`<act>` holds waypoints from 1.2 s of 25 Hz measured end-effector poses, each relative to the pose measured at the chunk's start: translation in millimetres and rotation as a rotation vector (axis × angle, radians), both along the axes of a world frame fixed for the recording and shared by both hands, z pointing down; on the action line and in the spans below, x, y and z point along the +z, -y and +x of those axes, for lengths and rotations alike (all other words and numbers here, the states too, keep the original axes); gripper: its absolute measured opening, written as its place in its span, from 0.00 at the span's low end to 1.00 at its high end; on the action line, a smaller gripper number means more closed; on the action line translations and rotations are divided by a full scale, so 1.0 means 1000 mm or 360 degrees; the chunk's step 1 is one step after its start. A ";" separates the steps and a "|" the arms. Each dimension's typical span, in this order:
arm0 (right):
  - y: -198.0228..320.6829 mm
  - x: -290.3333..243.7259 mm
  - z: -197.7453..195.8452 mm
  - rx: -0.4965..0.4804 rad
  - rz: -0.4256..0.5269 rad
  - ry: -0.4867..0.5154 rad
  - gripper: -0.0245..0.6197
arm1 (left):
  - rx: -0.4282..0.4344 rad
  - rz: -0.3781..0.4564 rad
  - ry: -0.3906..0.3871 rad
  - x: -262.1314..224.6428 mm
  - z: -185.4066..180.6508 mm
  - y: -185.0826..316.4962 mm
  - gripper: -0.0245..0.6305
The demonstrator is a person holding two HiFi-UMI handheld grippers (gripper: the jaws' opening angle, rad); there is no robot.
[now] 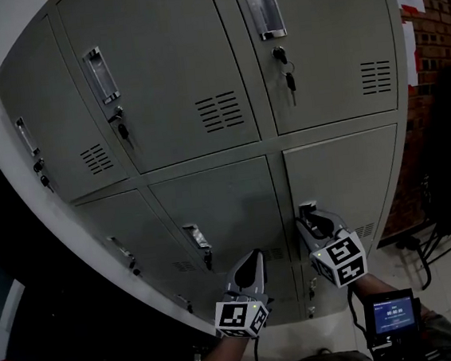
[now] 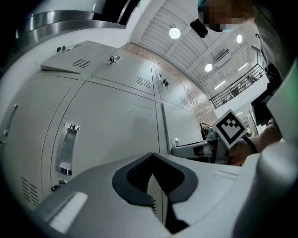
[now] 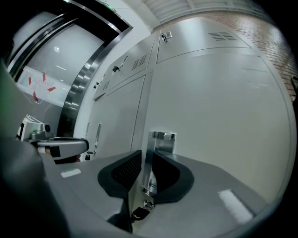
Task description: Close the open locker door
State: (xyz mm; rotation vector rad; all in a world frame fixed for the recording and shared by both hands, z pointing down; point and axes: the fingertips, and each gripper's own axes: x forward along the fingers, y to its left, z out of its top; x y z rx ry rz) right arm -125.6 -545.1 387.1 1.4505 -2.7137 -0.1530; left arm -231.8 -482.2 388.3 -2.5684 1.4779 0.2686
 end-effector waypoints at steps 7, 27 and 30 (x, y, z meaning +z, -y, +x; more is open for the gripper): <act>0.008 -0.001 0.000 0.0042 0.0013 0.0015 0.15 | 0.0009 0.0012 -0.0002 0.002 -0.003 0.006 0.04; 0.005 -0.002 0.002 0.0095 0.0071 -0.0004 0.22 | 0.0017 0.0005 -0.0015 -0.003 0.001 0.002 0.04; 0.003 0.000 -0.001 0.0057 0.0051 0.0014 0.25 | 0.0032 0.0008 -0.0017 0.003 0.002 0.001 0.04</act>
